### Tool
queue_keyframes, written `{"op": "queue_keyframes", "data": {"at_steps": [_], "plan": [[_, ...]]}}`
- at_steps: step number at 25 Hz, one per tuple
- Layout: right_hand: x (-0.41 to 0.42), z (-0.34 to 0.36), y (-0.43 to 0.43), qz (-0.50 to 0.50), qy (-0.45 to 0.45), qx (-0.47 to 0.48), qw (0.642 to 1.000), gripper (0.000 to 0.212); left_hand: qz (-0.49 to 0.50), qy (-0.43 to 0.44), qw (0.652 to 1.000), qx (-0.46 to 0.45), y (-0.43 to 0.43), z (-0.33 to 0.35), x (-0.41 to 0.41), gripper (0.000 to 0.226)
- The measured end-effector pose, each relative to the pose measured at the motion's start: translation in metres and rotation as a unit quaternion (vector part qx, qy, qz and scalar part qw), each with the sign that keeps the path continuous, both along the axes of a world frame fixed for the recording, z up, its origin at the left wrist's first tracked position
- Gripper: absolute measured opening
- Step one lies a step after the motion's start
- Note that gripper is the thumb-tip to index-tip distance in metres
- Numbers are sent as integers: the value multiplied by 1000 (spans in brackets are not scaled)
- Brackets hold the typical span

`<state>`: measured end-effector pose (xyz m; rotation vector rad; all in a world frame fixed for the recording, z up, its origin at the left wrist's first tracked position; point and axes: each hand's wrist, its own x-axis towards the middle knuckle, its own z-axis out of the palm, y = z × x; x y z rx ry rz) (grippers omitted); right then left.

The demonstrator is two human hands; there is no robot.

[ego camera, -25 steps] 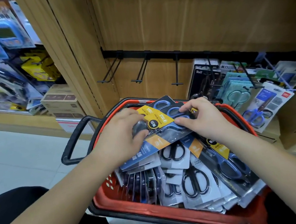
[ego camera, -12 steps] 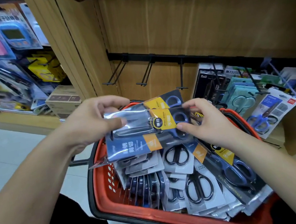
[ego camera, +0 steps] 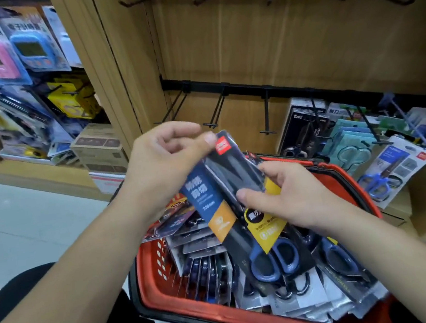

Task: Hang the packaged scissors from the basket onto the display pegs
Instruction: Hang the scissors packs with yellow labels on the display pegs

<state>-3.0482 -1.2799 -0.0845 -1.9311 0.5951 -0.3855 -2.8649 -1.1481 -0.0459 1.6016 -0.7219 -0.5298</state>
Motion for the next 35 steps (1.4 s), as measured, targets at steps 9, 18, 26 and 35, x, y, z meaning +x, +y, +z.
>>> {"op": "queue_keyframes", "data": {"at_steps": [9, 18, 26, 35], "plan": [[-12, 3, -11, -222, -108, 163, 955, 13, -78, -52, 992, 90, -16, -45, -64, 57], [-23, 6, -19, -236, -156, 157, 946, 16, -68, 19, 997, -20, -36, -43, -72, 88], [-35, 8, -40, -290, -197, 155, 924, 54, -114, 37, 991, -56, -36, -41, -63, 73], [-119, 47, -87, -391, -262, 87, 878, 84, -215, 1, 974, -74, -115, 2, -127, 79]]}}
